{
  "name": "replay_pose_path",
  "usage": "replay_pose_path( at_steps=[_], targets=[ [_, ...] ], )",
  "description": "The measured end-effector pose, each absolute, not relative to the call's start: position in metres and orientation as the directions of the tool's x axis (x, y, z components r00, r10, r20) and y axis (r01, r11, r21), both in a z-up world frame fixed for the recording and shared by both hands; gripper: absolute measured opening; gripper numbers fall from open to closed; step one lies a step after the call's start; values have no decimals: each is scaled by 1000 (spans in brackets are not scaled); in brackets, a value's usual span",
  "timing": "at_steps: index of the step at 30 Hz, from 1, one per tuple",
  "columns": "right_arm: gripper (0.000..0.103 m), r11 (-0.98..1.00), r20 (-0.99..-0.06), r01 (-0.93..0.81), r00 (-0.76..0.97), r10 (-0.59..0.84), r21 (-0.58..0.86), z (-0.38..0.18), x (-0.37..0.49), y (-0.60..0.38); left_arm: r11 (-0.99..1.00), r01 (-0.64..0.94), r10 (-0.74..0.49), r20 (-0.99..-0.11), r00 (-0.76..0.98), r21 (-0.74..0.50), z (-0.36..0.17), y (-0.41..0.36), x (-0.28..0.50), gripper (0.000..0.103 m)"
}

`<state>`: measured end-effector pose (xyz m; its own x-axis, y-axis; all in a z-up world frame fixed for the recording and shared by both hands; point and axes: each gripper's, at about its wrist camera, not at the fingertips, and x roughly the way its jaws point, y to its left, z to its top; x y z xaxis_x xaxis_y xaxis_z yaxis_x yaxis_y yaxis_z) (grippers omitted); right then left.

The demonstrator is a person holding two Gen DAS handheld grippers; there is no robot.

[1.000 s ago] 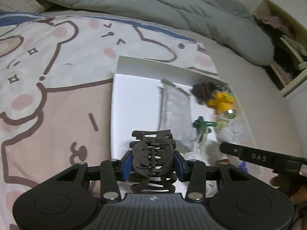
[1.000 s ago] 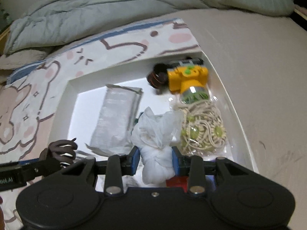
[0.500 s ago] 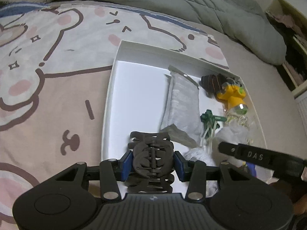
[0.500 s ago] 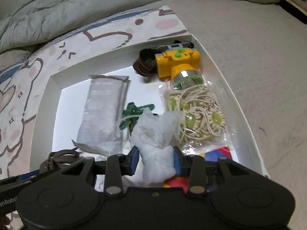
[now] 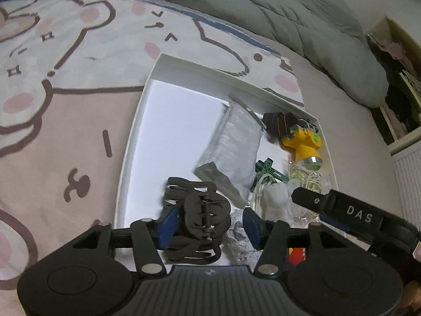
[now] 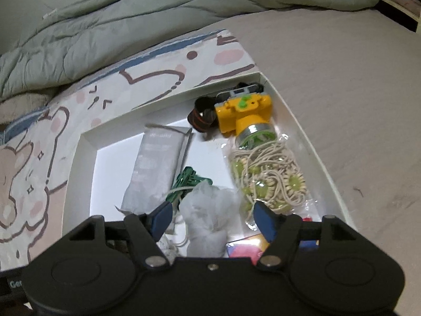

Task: Organize objects
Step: 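Lower into the tray and open the right tool on the cloth bundle while the left tool releases the clip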

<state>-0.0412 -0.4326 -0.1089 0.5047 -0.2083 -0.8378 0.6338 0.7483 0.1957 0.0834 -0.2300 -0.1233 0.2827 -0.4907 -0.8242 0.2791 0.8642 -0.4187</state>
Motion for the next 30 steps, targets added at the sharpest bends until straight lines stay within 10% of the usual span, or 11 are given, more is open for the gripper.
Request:
replay_pose_path(
  at_steps=[16,30],
  targets=[
    [87,804,-808,589,514,-287,89,-80,-53,-411,850,408,-490,-785,379,-334,-78,-207,81,96],
    [103,783,-764,620,529,-370,51,-41,-83,-384,841,492,-463,-771,437,-226,-49,-183,70,103]
  ],
)
